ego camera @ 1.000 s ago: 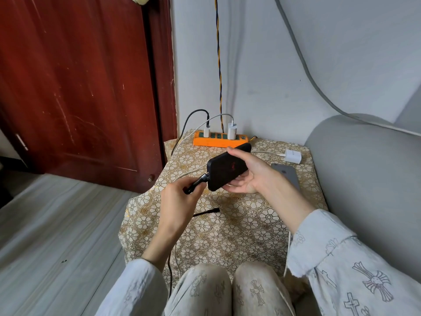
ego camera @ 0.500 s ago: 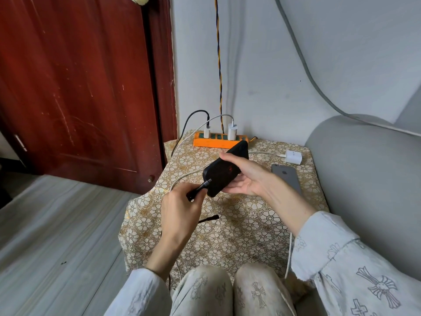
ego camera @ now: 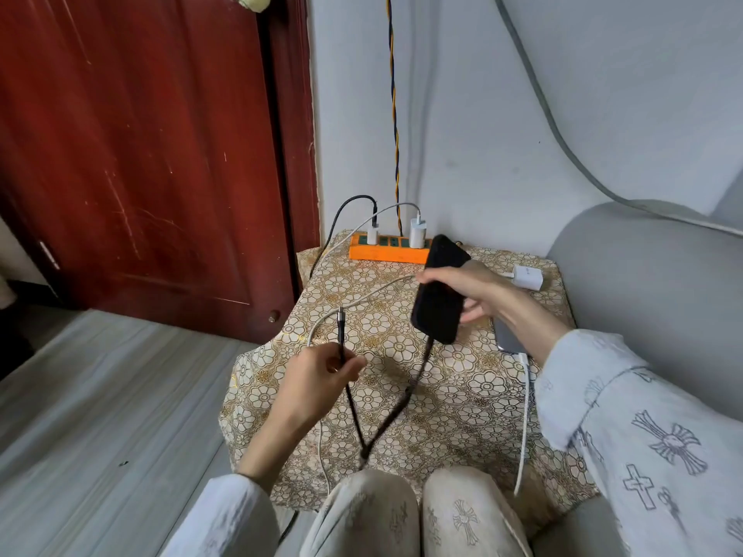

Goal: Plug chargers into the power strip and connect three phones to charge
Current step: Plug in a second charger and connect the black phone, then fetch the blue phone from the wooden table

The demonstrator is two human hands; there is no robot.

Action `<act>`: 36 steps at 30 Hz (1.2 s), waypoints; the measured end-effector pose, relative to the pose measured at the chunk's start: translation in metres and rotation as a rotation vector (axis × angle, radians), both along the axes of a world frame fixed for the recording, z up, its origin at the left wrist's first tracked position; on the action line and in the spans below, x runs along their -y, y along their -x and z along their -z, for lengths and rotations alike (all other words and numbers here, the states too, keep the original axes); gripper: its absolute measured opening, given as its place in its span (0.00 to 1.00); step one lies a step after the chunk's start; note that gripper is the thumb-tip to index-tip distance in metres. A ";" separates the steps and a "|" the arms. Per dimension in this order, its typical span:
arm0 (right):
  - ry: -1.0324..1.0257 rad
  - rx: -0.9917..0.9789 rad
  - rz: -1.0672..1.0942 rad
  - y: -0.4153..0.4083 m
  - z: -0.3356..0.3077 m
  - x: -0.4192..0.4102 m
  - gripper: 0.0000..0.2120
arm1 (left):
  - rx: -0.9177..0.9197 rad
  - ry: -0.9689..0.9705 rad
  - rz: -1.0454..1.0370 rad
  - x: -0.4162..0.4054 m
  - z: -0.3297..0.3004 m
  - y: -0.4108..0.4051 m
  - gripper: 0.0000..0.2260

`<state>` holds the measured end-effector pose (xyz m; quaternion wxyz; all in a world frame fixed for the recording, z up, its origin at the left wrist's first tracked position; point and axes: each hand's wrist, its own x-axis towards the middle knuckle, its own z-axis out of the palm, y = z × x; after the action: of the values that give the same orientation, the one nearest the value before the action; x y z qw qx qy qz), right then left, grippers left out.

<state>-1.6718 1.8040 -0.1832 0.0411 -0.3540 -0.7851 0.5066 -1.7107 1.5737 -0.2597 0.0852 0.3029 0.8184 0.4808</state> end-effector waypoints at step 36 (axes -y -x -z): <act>-0.856 0.544 -0.362 0.039 0.053 -0.090 0.36 | -0.361 0.991 0.417 -0.141 -0.004 0.118 0.31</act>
<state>-1.7108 1.8944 -0.2359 -0.1113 -0.2829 -0.9522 0.0305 -1.8292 1.7147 -0.2556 0.1690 0.4595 0.8707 -0.0473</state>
